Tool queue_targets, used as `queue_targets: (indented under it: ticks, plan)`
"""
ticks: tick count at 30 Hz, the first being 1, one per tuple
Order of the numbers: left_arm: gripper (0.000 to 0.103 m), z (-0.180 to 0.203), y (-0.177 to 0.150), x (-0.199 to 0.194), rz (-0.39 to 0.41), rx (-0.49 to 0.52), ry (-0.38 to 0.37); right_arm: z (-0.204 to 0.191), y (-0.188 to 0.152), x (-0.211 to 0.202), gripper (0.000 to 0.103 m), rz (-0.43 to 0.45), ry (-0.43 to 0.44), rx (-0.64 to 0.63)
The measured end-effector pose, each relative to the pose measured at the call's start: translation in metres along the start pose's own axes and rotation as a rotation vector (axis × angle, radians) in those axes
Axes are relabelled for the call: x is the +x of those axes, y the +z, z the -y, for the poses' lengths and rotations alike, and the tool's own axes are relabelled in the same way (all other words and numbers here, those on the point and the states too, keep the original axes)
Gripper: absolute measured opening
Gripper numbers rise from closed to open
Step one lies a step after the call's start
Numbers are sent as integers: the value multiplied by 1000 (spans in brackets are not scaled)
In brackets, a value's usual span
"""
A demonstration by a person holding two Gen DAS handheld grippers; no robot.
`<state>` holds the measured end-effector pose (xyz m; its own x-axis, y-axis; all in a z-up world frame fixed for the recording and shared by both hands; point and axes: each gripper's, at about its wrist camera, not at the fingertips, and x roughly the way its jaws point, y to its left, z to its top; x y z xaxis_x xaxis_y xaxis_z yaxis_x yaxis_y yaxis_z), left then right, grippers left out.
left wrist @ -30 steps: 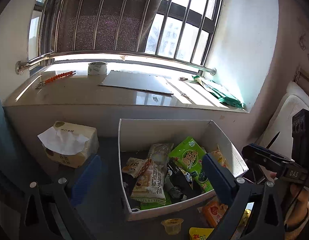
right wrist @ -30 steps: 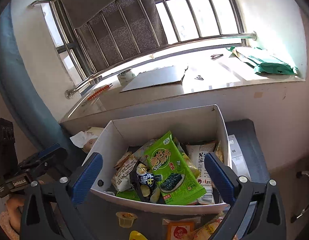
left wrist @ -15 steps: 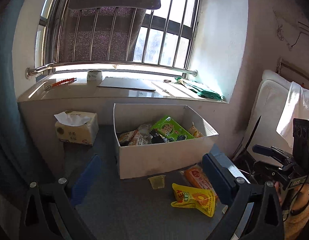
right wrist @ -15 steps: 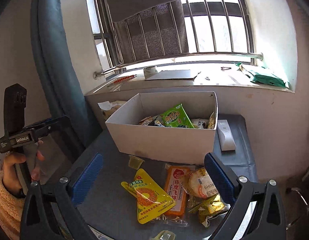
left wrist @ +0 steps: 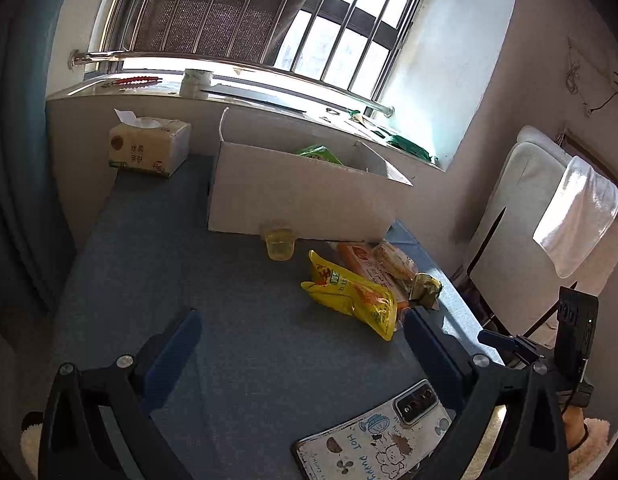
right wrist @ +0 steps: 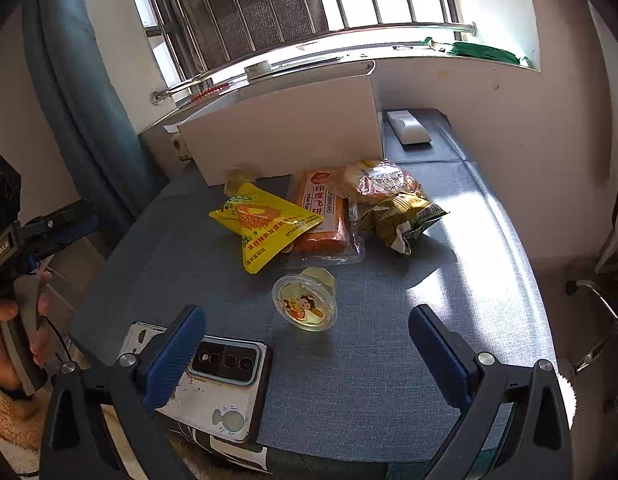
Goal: Organize snacks
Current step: 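Grasp the large jelly cup with the right tool while the left tool grasps the yellow bag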
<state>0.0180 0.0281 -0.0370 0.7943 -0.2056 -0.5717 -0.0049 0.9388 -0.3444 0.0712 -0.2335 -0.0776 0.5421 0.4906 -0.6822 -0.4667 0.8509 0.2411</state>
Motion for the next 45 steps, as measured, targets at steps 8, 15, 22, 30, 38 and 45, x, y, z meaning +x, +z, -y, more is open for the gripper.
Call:
queue_targets:
  ticks: [8, 15, 22, 30, 38, 45]
  plan:
    - [103, 5, -1, -2, 0, 27, 3, -8, 6, 33, 103, -47, -19, -39]
    - [103, 4, -5, 9, -38, 26, 3, -6, 6, 56, 103, -113, -18, -37]
    - [103, 12, -8, 29, -100, 58, -30, -6, 5, 58, 48, -108, -34, -69]
    - [103, 29, -2, 80, -265, -6, -61, -6, 6, 28, 48, -32, -33, -73]
    - [103, 49, 13, 145, -357, -167, -17, 2, 6, -8, 48, 43, -6, -46]
    - [103, 54, 20, 184, -404, -176, 35, 7, -1, -18, 48, 57, 27, -41]
